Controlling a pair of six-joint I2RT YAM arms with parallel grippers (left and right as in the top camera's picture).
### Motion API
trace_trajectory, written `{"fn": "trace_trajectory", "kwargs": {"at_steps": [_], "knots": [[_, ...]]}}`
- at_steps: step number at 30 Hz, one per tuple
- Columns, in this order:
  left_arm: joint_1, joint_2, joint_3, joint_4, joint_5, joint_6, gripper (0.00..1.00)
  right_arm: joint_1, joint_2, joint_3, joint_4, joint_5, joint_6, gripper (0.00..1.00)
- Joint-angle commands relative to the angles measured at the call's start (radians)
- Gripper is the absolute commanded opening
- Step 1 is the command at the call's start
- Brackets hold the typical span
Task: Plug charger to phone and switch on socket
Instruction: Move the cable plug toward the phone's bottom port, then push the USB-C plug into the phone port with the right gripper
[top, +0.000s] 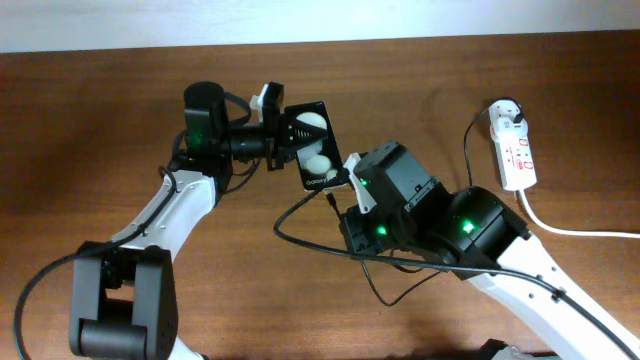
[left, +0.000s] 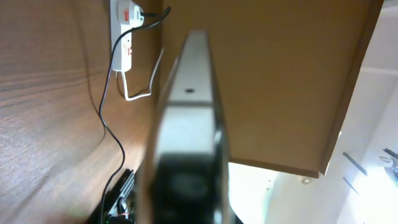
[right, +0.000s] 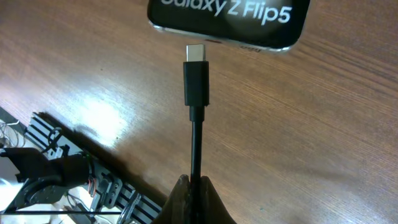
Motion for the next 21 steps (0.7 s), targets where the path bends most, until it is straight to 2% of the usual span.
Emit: {"fn": "trace_trajectory", "kwargs": {"at_steps": [1, 9, 12, 15, 21], "knots": [[0.001, -0.002, 0.016, 0.009, 0.04, 0.023, 0.0, 0.005, 0.039, -0.005, 0.003, 0.007, -0.006, 0.04], [0.001, -0.002, 0.016, 0.01, 0.054, 0.024, 0.0, 0.005, 0.048, -0.004, 0.003, 0.002, 0.02, 0.04], [0.001, -0.002, 0.016, 0.009, 0.046, 0.076, 0.0, 0.005, 0.041, -0.004, 0.002, -0.031, 0.02, 0.04], [0.001, -0.002, 0.016, 0.009, 0.021, 0.08, 0.0, 0.005, 0.031, -0.004, -0.003, -0.044, 0.021, 0.04], [0.001, -0.002, 0.016, 0.009, 0.02, 0.08, 0.0, 0.005, 0.031, -0.004, -0.006, -0.021, 0.084, 0.04]]}}
